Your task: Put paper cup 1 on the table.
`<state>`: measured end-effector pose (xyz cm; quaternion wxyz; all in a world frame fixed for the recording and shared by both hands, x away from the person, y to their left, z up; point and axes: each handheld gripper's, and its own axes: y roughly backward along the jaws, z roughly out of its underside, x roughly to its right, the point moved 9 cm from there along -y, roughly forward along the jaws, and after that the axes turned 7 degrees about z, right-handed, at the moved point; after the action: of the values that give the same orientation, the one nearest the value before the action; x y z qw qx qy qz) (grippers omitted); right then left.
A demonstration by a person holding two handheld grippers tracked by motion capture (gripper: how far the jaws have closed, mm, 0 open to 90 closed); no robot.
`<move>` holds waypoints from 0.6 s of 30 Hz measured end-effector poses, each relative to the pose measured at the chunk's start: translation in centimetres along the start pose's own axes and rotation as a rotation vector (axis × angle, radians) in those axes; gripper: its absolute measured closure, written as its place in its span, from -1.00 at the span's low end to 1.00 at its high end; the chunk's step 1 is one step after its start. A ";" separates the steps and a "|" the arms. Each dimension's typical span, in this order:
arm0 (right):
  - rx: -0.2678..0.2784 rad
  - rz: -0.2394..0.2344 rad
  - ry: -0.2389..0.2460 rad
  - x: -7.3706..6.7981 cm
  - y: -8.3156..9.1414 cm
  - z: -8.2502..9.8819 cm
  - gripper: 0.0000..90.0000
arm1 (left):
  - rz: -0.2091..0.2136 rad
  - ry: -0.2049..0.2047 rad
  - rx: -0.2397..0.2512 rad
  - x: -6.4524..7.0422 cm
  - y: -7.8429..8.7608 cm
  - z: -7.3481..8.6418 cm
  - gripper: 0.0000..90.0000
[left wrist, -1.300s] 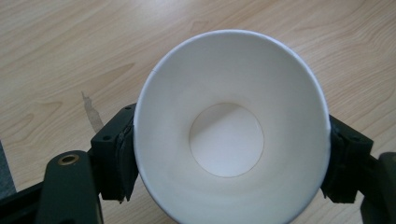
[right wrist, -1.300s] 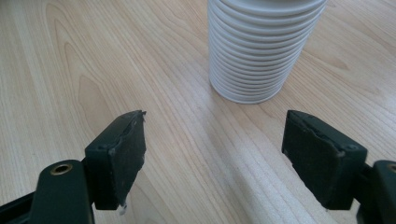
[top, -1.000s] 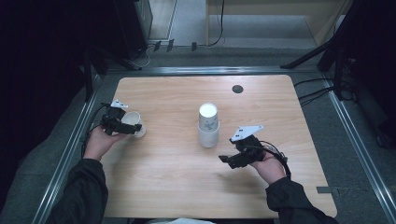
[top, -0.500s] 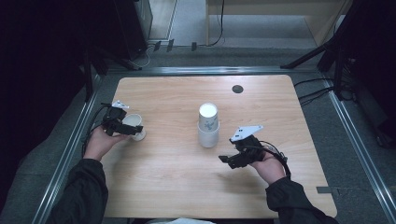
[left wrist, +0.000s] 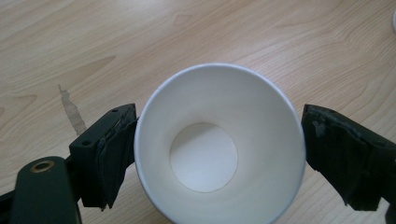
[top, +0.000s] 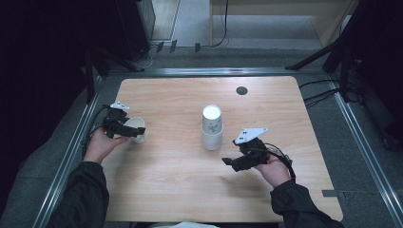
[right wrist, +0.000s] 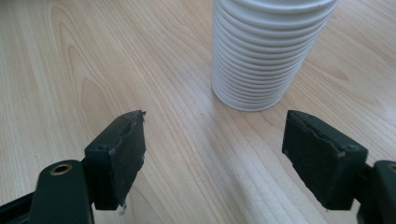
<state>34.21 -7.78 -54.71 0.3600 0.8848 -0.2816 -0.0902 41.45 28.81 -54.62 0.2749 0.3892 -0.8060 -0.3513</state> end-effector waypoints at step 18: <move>0.057 -0.074 -0.016 -0.3 1.1 -2.1 -0.69 | 0.098 -0.036 0.115 3.4 3.7 -2.6 -0.72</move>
<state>34.25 -6.97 -52.45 0.3291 0.9037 -0.2539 -0.1024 39.82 26.76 -49.60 0.2544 0.3580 -0.8477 -0.2974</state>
